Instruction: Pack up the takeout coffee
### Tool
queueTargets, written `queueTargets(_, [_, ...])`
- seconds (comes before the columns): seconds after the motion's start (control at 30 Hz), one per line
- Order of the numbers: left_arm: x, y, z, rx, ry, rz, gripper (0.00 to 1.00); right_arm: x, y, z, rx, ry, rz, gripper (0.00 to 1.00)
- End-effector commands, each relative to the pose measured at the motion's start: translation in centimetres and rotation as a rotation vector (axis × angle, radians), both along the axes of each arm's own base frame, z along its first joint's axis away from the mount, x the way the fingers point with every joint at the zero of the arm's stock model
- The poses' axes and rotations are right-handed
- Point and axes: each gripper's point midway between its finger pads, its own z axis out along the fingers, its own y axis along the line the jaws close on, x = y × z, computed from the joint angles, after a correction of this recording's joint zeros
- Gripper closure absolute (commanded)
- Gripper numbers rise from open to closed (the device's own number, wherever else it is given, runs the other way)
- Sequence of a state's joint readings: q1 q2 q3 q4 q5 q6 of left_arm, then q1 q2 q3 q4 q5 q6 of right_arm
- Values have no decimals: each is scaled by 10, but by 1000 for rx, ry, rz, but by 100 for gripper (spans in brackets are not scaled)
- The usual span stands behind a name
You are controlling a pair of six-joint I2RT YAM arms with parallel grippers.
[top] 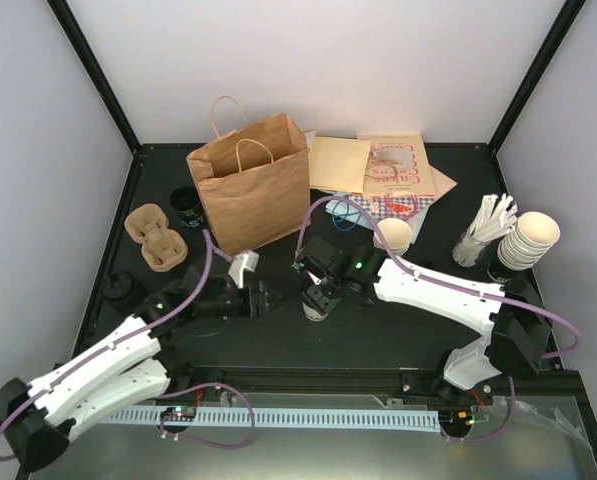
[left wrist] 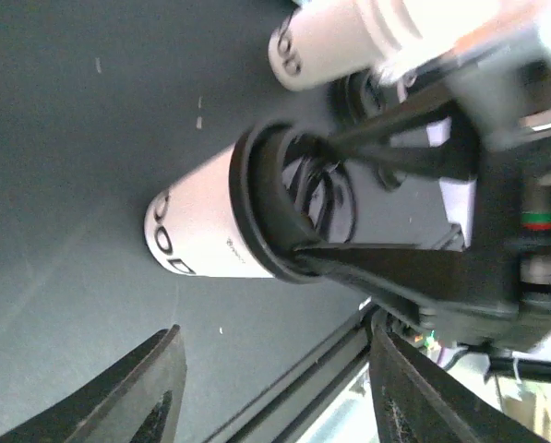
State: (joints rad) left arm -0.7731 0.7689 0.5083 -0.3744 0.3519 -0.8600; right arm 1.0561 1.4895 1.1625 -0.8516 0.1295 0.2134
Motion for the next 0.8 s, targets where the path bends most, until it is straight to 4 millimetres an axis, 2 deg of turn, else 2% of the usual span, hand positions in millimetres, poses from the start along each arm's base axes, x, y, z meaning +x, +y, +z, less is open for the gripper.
queueTargets(0.0, [21, 32, 56, 49, -152, 66, 41, 8, -31, -3, -92, -26, -66, 38])
queueTargets(0.3, [69, 93, 136, 197, -302, 211, 39, 32, -47, 23, -77, -117, -151, 38])
queueTargets(0.5, [111, 135, 189, 297, -398, 338, 35, 37, -47, 37, -35, -146, -160, 39])
queueTargets(0.67, [152, 157, 233, 398, -496, 399, 27, 35, -46, 52, 18, -164, -155, 39])
queueTargets(0.77, [180, 164, 252, 467, -541, 391, 21, 29, -46, 60, 56, -156, -142, 40])
